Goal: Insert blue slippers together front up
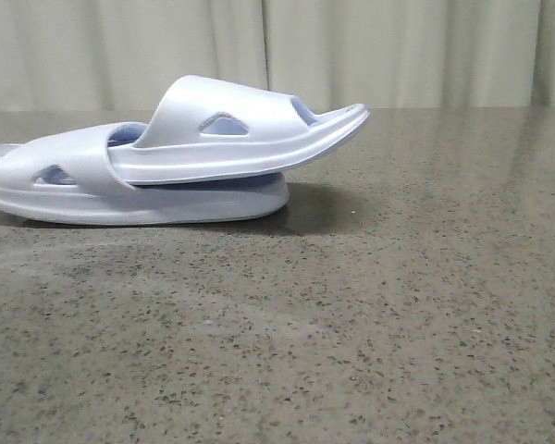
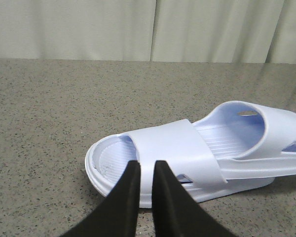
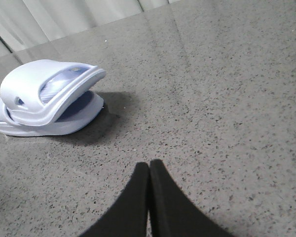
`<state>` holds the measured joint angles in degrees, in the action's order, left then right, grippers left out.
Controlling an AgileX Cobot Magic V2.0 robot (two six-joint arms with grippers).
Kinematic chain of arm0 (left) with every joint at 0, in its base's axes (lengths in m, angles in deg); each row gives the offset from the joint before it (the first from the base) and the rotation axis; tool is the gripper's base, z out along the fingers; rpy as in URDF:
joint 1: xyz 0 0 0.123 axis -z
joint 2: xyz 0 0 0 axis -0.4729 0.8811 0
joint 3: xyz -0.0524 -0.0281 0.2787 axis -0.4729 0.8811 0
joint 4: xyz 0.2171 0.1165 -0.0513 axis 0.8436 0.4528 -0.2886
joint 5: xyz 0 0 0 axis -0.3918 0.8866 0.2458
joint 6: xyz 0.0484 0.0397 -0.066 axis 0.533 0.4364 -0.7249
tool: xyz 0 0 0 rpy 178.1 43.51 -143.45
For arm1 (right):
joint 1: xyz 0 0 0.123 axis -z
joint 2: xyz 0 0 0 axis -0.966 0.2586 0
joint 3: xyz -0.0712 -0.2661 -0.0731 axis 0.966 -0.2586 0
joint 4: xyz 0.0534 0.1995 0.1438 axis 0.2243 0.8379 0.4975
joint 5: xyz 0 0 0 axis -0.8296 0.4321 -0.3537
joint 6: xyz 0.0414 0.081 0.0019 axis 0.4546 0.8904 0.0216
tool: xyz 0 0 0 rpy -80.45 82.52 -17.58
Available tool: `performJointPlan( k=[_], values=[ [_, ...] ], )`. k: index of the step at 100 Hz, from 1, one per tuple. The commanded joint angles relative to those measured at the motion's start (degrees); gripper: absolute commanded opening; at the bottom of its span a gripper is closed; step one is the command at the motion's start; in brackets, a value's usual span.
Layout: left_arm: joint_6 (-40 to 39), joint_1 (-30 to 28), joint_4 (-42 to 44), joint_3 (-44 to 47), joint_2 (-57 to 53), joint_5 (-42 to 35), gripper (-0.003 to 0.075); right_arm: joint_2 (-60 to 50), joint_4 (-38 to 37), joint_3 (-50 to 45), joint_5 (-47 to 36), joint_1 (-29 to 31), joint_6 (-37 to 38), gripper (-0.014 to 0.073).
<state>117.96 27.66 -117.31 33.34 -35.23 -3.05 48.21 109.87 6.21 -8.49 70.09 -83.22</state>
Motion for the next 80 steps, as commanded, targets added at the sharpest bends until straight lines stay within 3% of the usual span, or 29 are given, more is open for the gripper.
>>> performJointPlan(
  k=[1, 29, 37, 51, 58, 70, 80],
  values=[
    [-0.06, 0.5, -4.17, -1.58, -0.21, 1.86, 0.0015, 0.07, 1.9, 1.42, 0.5, -0.01, -0.75, -0.0089],
    [-0.06, 0.5, -3.61, -1.58, -0.47, 0.86, 0.0015, 0.07, 1.9, 1.42, 0.5, -0.01, -0.75, -0.0089],
    [-3.48, 0.39, 5.49, -2.4, -1.99, 0.69, 0.0015, 0.07, 1.9, 1.42, 0.5, -0.01, -0.75, -0.0089],
    [-22.59, 0.39, 27.27, -3.88, -6.83, -4.02, 0.0015, 0.07, 1.9, 1.42, 0.5, -0.01, -0.75, -0.0089],
    [-37.46, 0.39, 39.63, -3.88, -9.24, -8.76, 0.0015, 0.07, 1.9, 1.42, 0.5, -0.01, -0.75, -0.0089],
    [-69.7, 0.39, 64.54, -3.19, -13.21, -15.66, 0.0015, 0.07, 1.9, 1.42, 0.5, -0.01, -0.75, -0.0089],
    [-88.17, 0.39, 82.11, -0.78, -17.08, -20.03, 0.0015, 0.07, 1.9, 1.42, 0.5, -0.01, -0.75, -0.0089]
  ],
)
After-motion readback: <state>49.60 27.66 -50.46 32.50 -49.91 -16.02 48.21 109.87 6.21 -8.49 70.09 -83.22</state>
